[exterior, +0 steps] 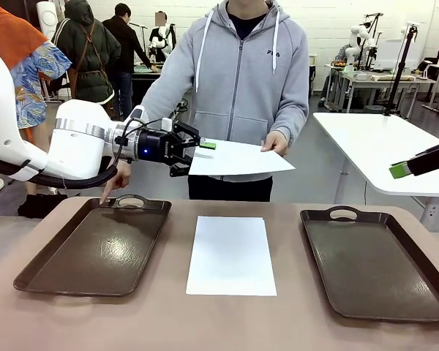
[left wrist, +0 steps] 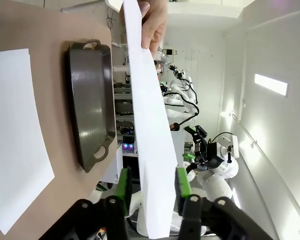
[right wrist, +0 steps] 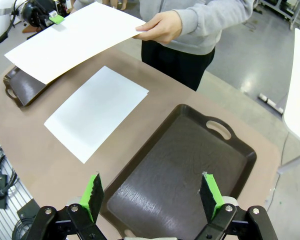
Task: Sort the A4 documents.
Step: Receive the A4 Paper.
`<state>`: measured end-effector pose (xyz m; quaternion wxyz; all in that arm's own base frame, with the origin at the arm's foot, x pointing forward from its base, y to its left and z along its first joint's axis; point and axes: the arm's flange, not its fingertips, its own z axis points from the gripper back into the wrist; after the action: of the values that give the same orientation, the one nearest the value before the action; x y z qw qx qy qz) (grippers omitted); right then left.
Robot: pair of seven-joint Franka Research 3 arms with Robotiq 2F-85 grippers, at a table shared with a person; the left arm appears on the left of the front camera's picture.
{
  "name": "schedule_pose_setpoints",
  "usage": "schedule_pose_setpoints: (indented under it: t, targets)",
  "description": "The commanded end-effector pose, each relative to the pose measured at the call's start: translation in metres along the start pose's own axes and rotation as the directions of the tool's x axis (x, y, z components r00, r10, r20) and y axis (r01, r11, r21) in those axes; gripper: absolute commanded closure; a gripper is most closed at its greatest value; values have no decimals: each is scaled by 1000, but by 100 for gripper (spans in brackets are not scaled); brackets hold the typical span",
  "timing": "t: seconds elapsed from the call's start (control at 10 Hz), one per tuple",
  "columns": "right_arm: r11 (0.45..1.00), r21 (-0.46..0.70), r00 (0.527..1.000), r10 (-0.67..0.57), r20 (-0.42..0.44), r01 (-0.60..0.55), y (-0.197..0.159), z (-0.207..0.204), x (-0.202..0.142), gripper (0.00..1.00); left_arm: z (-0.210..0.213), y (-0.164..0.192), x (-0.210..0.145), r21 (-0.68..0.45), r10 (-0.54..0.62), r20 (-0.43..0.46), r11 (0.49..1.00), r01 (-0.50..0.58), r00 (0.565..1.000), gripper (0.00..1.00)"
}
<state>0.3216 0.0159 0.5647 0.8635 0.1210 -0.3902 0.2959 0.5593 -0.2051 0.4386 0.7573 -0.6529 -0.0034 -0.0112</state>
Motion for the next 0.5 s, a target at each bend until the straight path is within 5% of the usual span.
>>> schedule_pose_setpoints:
  t: [0.0, 0.1, 0.2, 0.4]
  targets:
    - [1000, 7, 1000, -3, 2, 3, 0, -2, 0, 0, -3, -3, -2, 7, -25, 27, 1000, 25, 999, 99]
    - [1000, 7, 1000, -3, 2, 3, 0, -2, 0, 0, -2, -4, -2, 9, -31, 25, 999, 30, 999, 85]
    - [1000, 7, 1000, -3, 2, 3, 0, -2, 0, 0, -2, -5, -2, 10, -31, 24, 999, 31, 999, 100]
    - [1000, 7, 1000, -3, 2, 3, 0, -2, 0, 0, -2, -4, -2, 33, -29, 29, 999, 28, 999, 100]
